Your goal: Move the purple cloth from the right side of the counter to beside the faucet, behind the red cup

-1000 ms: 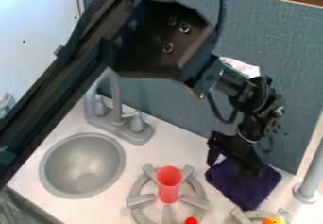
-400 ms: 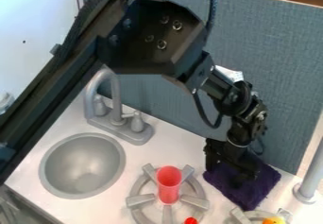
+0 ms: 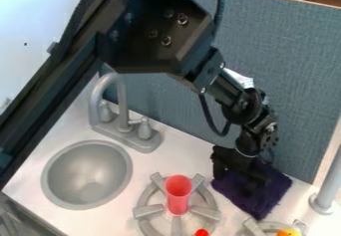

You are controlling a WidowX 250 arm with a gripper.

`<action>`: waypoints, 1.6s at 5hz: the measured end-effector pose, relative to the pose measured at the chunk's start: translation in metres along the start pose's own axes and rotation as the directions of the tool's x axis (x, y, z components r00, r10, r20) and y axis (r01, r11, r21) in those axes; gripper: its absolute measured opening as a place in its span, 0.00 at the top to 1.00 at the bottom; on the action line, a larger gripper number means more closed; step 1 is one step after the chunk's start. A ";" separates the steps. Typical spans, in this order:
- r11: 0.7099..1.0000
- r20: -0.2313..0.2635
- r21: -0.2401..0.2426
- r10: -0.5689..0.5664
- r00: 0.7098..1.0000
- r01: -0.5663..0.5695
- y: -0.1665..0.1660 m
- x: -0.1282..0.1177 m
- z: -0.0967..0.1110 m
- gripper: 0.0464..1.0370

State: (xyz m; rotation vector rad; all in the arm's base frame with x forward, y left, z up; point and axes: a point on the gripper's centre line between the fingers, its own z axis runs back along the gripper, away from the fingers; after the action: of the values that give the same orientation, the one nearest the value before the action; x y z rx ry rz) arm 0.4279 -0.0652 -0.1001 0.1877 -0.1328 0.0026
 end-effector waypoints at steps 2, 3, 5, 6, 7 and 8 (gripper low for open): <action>0.988 0.009 0.140 0.069 0.998 -0.069 0.045 0.017 -0.008 0.04; 0.978 -0.012 0.186 0.093 0.996 -0.090 0.061 0.022 -0.011 0.04; 0.911 -0.117 0.327 0.304 0.945 -0.253 0.140 -0.016 -0.017 0.04; 0.898 -0.136 0.338 0.342 0.930 -0.281 0.147 -0.020 -0.016 0.04; 0.905 -0.147 0.315 0.343 0.928 -0.285 0.144 -0.026 -0.016 0.04; 0.927 -0.151 0.237 0.331 0.931 -0.291 0.141 -0.043 -0.009 0.04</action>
State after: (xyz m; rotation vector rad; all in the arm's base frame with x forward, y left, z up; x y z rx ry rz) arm 0.3840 0.0752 -0.0884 0.3763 0.0289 0.3547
